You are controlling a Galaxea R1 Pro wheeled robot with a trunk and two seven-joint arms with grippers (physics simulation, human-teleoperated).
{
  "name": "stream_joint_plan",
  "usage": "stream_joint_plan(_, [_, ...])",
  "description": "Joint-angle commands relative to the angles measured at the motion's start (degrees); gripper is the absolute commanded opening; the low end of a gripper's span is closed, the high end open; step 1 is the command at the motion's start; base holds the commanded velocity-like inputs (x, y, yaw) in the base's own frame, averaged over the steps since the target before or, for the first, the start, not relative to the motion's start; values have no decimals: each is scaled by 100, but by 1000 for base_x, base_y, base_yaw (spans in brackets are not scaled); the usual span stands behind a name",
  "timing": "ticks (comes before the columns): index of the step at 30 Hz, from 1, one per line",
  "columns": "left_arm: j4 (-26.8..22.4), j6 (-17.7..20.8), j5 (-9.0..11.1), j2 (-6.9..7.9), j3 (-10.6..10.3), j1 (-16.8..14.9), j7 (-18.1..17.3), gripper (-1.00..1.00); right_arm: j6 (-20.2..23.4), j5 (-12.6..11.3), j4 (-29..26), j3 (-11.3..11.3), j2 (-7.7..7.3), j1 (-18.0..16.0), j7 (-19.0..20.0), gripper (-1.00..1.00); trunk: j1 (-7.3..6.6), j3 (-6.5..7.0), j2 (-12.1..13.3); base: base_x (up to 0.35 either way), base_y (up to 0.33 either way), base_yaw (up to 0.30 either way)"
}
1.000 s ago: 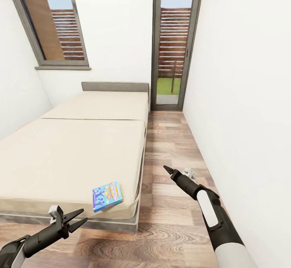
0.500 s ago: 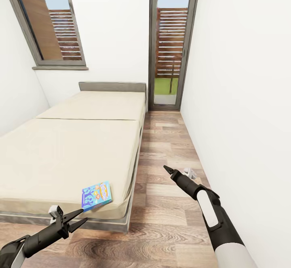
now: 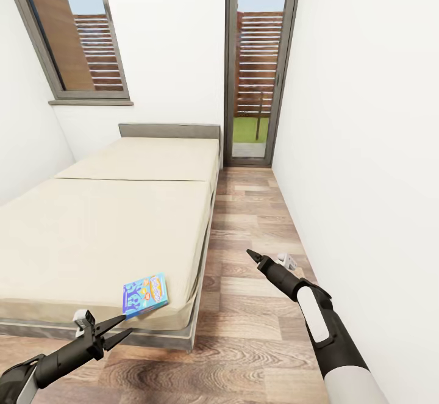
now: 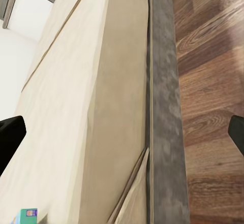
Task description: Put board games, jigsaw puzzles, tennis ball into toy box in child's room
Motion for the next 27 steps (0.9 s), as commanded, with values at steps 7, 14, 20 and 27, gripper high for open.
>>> stream_joint_plan(7, [0, 59, -7, 1, 3, -2, -24, 100, 45, -19, -3, -28, 7, -4, 17, 100, -1, -5, -2, 54, 36, 0])
stream_joint_plan(14, [0, 52, 0, 1, 3, -2, -24, 100, 45, -19, -3, -29, 7, -4, 17, 100, -1, -5, -2, 75, 42, 0])
stream_joint_plan(20, [0, 50, 2, 0, 3, -2, -24, 100, 45, -19, -3, -29, 7, -4, 17, 100, -1, -5, -2, 17, 9, 0])
stream_joint_plan(27, [0, 50, 2, -3, 3, -2, -24, 100, 45, -19, -3, -29, 7, -4, 17, 100, -1, -5, -2, 4, 2, 0])
